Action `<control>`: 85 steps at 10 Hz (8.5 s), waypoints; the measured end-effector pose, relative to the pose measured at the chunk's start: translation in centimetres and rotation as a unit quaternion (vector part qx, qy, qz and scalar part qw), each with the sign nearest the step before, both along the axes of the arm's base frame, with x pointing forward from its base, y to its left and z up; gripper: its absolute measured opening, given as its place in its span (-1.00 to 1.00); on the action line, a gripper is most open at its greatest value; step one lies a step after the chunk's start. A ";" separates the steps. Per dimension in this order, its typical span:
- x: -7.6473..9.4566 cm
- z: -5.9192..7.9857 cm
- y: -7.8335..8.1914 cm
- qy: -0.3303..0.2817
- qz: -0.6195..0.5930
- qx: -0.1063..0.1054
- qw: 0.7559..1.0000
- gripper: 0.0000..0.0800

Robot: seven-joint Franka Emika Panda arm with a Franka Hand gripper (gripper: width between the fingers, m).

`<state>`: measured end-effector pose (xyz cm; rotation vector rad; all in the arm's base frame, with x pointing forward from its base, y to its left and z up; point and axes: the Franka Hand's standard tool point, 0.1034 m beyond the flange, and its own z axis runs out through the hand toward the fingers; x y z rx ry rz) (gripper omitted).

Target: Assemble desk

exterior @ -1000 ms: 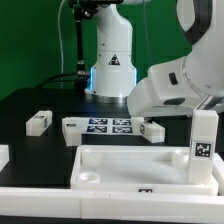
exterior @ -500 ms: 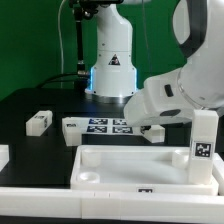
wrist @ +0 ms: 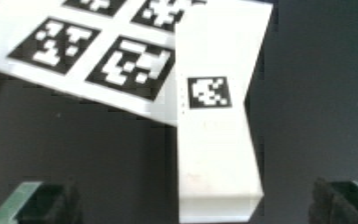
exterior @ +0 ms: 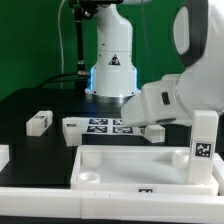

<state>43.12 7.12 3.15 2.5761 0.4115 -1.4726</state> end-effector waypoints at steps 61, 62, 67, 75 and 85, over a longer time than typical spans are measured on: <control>18.7 13.2 -12.1 -0.629 -0.105 0.088 0.765 -0.26; 19.0 12.4 -13.3 -0.627 -0.110 0.085 0.767 -0.26; 19.1 11.9 -13.9 -0.627 -0.100 0.085 0.768 -0.26; 19.6 11.5 -14.7 -0.658 -0.088 0.074 0.744 -0.26; 19.2 11.4 -14.5 -0.666 -0.084 0.073 0.738 -0.26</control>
Offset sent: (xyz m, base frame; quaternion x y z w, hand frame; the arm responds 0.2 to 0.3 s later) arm -0.0076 -0.0040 -0.0060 0.0077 0.0065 -0.0092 0.9999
